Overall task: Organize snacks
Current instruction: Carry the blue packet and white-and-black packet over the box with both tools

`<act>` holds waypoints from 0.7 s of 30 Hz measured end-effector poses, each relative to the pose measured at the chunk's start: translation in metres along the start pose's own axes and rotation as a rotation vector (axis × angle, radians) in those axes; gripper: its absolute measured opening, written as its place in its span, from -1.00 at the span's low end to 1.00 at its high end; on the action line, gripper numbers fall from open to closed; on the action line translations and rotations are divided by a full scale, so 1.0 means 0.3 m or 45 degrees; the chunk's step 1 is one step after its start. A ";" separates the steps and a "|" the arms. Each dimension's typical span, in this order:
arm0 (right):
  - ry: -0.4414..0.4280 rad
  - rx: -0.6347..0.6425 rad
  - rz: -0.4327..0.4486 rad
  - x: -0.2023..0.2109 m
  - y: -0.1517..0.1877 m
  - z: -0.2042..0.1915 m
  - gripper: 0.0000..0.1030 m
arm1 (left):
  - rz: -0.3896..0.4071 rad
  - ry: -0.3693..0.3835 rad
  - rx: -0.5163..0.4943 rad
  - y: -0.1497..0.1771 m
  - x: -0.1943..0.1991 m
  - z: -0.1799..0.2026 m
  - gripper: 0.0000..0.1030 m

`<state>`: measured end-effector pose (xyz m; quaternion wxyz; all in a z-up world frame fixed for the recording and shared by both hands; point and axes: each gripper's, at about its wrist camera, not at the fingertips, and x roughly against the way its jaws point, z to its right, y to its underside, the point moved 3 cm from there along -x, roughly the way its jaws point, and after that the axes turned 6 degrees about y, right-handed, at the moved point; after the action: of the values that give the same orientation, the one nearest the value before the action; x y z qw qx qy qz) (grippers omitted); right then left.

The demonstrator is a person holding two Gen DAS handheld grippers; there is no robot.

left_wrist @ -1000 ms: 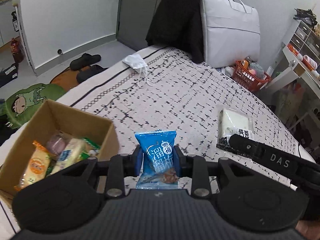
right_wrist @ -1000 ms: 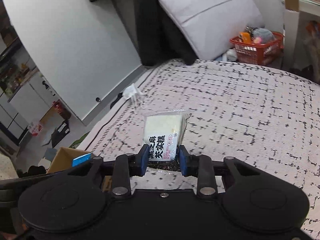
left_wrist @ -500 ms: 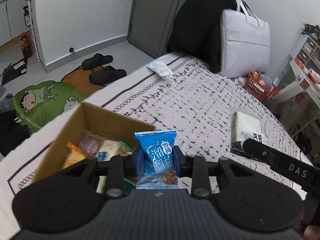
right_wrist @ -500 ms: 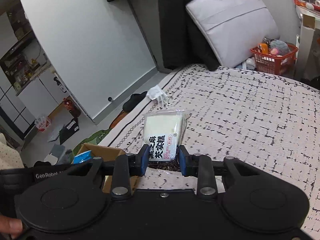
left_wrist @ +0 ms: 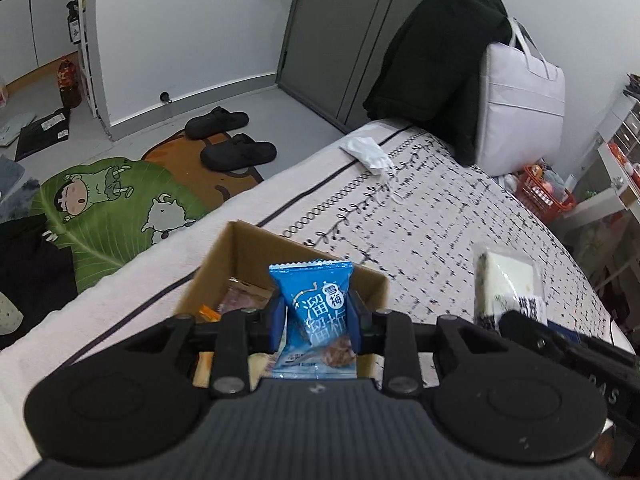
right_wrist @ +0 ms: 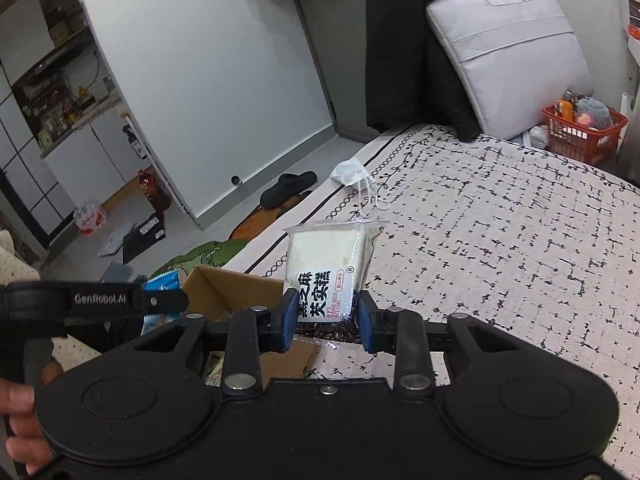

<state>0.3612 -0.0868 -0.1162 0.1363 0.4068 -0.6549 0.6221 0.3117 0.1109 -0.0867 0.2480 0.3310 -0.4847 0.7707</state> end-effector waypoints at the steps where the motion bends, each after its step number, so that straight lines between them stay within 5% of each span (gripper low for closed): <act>1: 0.000 0.005 -0.003 -0.004 0.001 -0.009 -0.41 | -0.002 0.000 0.003 -0.006 -0.007 -0.011 -0.40; 15: -0.018 0.059 -0.066 -0.098 0.007 -0.112 -0.41 | -0.046 0.026 0.083 -0.037 -0.142 -0.136 -0.40; 21: -0.034 0.084 -0.105 -0.139 0.015 -0.159 -0.41 | -0.028 0.041 0.131 -0.058 -0.179 -0.175 -0.24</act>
<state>0.3687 -0.0281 -0.1391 0.1396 0.4461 -0.6184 0.6317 0.3451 0.1626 -0.1331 0.2470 0.3362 -0.4365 0.7972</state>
